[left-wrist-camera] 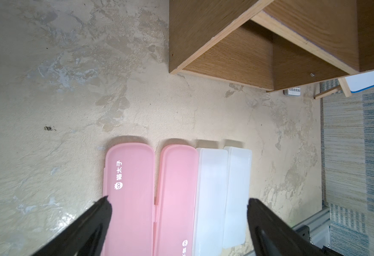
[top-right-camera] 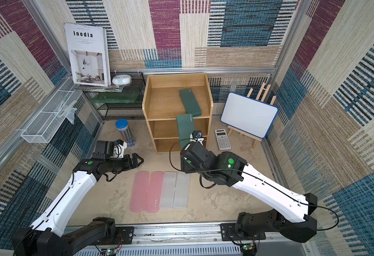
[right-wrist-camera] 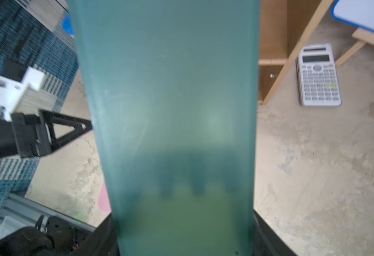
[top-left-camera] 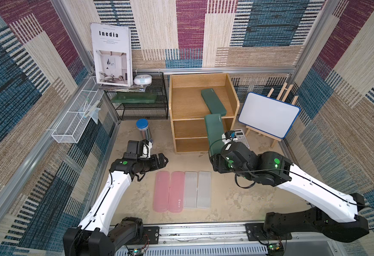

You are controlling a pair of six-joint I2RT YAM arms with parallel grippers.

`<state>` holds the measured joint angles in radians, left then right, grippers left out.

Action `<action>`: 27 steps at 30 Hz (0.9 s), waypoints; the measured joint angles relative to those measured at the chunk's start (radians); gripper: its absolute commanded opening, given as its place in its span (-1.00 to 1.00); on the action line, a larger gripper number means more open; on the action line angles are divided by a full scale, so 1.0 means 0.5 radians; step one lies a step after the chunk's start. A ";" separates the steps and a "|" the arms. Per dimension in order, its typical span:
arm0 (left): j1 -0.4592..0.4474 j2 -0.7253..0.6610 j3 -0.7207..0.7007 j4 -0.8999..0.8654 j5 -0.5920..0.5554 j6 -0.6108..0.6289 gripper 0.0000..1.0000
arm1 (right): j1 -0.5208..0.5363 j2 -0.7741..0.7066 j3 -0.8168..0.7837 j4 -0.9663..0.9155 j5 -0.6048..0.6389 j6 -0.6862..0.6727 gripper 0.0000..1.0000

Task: Place the pencil cases on the shelf according to color
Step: Place the pencil case on the shelf.

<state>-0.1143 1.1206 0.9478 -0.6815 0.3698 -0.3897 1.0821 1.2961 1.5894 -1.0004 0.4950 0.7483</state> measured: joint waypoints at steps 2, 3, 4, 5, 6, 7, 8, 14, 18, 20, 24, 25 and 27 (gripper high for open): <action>0.000 -0.001 0.000 -0.001 0.001 0.000 0.99 | -0.060 0.097 0.173 0.003 -0.002 -0.099 -0.37; 0.000 -0.002 0.000 -0.001 0.001 0.000 0.99 | -0.099 0.162 0.276 0.008 -0.007 -0.157 -0.37; 0.000 -0.003 0.000 -0.001 0.001 0.000 0.99 | -0.137 0.220 0.363 0.010 -0.012 -0.205 -0.37; 0.000 -0.004 0.000 0.000 0.002 0.000 0.99 | -0.182 0.286 0.456 0.014 -0.018 -0.255 -0.37; 0.000 -0.004 0.000 -0.001 0.002 0.000 0.99 | -0.233 0.363 0.555 0.019 -0.029 -0.311 -0.37; 0.000 -0.005 0.000 -0.001 0.002 0.000 0.99 | -0.274 0.426 0.638 0.022 -0.049 -0.353 -0.37; 0.000 -0.008 0.000 -0.001 0.002 0.000 0.99 | -0.327 0.511 0.741 0.025 -0.082 -0.409 -0.37; 0.000 -0.011 0.001 0.000 0.014 -0.001 0.99 | -0.529 1.034 1.411 0.004 -0.233 -0.641 -0.37; 0.000 -0.009 0.002 -0.001 0.034 -0.001 0.99 | -0.606 1.357 1.826 -0.016 -0.328 -0.745 -0.38; 0.000 -0.005 0.003 0.000 0.040 -0.002 0.99 | -0.642 1.437 1.882 -0.009 -0.355 -0.777 -0.37; 0.000 0.002 0.003 -0.001 0.048 -0.003 0.99 | -0.694 1.478 1.800 0.037 -0.373 -0.814 -0.36; 0.000 0.004 0.004 -0.001 0.053 -0.008 0.99 | -0.706 1.485 1.775 0.056 -0.373 -0.822 -0.35; 0.000 0.005 0.005 -0.001 0.060 -0.007 0.99 | -0.717 1.505 1.759 0.081 -0.374 -0.832 -0.32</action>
<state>-0.1143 1.1233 0.9501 -0.6819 0.4000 -0.3931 0.7235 2.0483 2.4687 -0.9600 0.3080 0.3321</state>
